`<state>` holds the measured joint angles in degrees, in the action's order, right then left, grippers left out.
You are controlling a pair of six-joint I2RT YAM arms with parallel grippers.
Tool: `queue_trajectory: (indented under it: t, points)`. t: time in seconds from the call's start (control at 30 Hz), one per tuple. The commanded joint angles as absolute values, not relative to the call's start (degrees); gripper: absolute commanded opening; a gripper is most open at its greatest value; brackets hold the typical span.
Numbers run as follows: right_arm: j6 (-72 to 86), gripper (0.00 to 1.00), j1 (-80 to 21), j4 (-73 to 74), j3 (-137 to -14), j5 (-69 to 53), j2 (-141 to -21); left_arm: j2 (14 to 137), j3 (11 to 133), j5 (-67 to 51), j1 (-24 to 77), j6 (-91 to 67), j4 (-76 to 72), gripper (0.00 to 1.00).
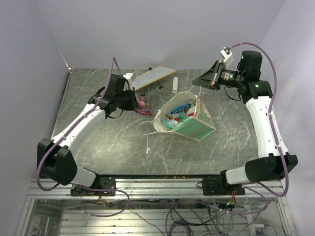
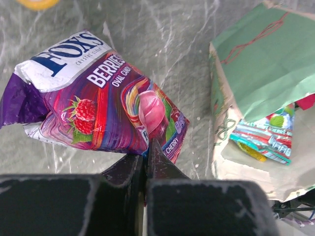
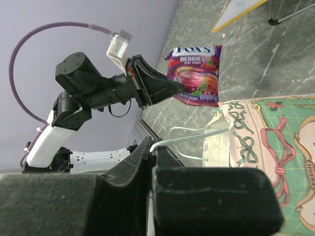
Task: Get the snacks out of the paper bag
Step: Place the snack at the center of the board.
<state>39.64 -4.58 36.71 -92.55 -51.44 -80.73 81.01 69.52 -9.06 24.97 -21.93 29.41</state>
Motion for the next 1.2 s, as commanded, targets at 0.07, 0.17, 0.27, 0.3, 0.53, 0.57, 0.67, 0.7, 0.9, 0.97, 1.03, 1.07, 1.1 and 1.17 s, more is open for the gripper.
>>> queue_trajectory:
  t: [0.07,0.17,0.27,0.3,0.53,0.57,0.67,0.7,0.9,0.97,1.03,1.07,1.1,1.17]
  points:
    - [36.11,0.0,-4.58,40.48,-94.22,-51.91,-81.04,77.93,62.76,-18.21,20.11,-16.63,12.91,0.07]
    - [34.81,0.0,-4.58,42.0,-96.19,-52.02,-82.37,80.99,59.58,-22.65,14.35,-18.71,9.68,0.07]
    - [34.26,0.0,-4.62,42.54,-96.73,-52.28,-83.02,88.29,60.18,-23.54,10.86,-19.0,12.44,0.07]
    - [34.17,0.0,-4.65,42.36,-96.53,-52.41,-83.07,91.75,62.43,-20.99,9.8,-18.84,18.16,0.07]
    - [33.29,0.0,-4.59,42.35,-96.45,-53.17,-83.69,91.25,60.92,-6.76,5.89,-23.97,34.04,0.61]
    - [33.15,0.0,-4.58,42.45,-96.54,-53.17,-83.75,88.97,60.26,-3.87,5.79,-25.17,35.34,0.64]
    - [32.63,0.0,-4.62,42.69,-96.81,-53.21,-84.12,82.43,58.98,1.23,5.37,-27.64,37.94,0.72]
    - [32.56,0.0,-4.64,42.68,-96.99,-53.25,-84.26,81.01,58.91,2.0,5.36,-27.88,38.11,0.73]
    - [32.9,0.0,-4.6,42.47,-98.26,-53.7,-85.62,80.57,63.96,-6.25,5.36,-27.83,34.25,0.73]
    - [32.86,0.0,-4.64,42.7,-99.05,-53.51,-86.07,83.24,64.37,-16.03,5.38,-28.29,28.14,0.72]
    - [32.97,0.0,-4.56,42.6,-99.27,-53.33,-86.26,87.05,64.84,-23.98,5.36,-29.9,21.99,0.7]
    - [33.25,0.0,-4.62,42.29,-99.23,-53.35,-86.29,88.86,64.82,-26.16,5.3,-31.02,19.67,0.7]
    - [33.47,0.0,-4.61,42.08,-99.23,-53.35,-86.31,90.29,64.48,-27.23,5.09,-31.85,17.58,0.7]
    - [33.8,0.0,-4.55,41.94,-99.4,-53.2,-86.37,92.74,62.65,-26.95,4.21,-33.64,14.26,0.71]
